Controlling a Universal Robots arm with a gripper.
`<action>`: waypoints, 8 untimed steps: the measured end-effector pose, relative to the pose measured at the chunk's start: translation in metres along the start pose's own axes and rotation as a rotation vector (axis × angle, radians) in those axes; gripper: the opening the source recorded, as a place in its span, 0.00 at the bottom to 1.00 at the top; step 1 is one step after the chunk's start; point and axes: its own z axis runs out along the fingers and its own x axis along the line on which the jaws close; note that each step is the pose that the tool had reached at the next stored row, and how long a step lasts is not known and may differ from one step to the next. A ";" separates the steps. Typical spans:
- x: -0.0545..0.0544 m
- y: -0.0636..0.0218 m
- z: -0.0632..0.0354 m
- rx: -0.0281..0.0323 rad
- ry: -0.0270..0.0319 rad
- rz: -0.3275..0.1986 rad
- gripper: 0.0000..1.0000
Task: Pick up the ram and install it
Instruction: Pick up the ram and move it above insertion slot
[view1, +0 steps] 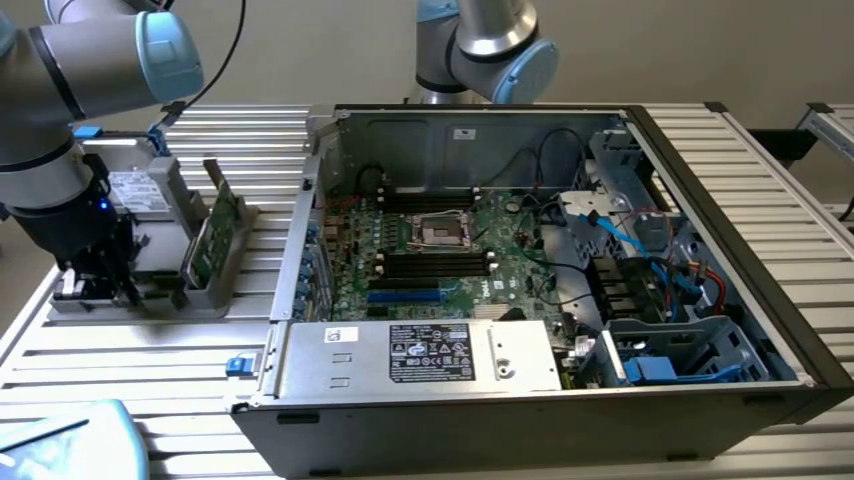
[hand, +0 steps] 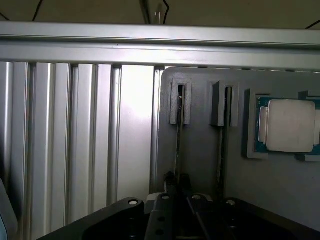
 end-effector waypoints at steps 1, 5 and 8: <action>0.000 0.0000 0.0000 0.0000 0.0000 0.000 0.14; 0.000 0.0000 0.0000 0.0000 0.0000 0.000 0.14; 0.000 0.0000 -0.0001 0.0001 -0.0001 0.000 0.14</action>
